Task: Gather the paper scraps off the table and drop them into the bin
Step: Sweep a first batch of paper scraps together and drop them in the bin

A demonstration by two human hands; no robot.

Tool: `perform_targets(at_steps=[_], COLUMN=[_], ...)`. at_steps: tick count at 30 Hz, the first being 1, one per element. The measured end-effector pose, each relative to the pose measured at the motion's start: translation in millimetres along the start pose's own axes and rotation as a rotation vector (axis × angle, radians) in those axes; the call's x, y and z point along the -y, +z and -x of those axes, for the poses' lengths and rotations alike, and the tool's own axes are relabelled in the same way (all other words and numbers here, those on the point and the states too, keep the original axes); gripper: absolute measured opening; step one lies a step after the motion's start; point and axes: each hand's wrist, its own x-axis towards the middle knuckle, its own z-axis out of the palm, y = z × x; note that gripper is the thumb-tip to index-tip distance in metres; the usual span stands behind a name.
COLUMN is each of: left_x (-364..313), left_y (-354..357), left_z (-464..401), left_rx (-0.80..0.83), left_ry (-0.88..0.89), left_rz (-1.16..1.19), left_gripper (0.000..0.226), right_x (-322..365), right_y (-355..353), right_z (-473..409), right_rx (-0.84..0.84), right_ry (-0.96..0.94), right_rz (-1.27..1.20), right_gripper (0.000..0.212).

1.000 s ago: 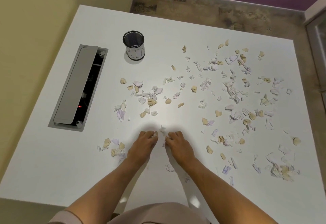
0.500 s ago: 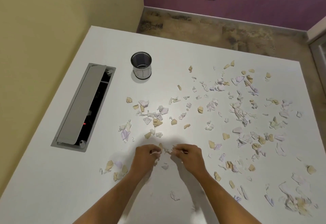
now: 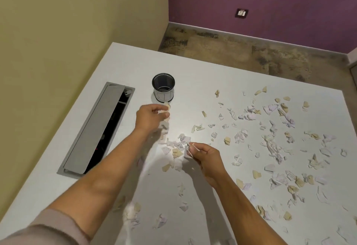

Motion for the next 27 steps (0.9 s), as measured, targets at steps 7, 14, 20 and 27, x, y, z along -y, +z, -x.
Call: perform_targets(at_steps=[7, 14, 20, 27], left_x=[-47, -58, -51, 9], left_y=[4, 8, -6, -16], left_z=[-88, -122, -114, -53], left_rx=[-0.122, -0.090, -0.105, -0.238], left_ry=[0.133, 0.109, 0.161, 0.244], left_rz=[-0.203, -0.335, -0.311, -0.219], left_gripper=[0.018, 0.011, 0.016, 0.022], right_x=[2, -10, 0, 42], right_y=[-3, -12, -1, 26], right_z=[-5, -5, -18, -52], right_rx=[-0.008, -0.036, -0.001, -0.032], right_ry=[0.001, -0.001, -0.010, -0.067], right_rz=[-0.008, -0.002, 0.007, 0.004], right_gripper=[0.026, 0.024, 0.016, 0.021])
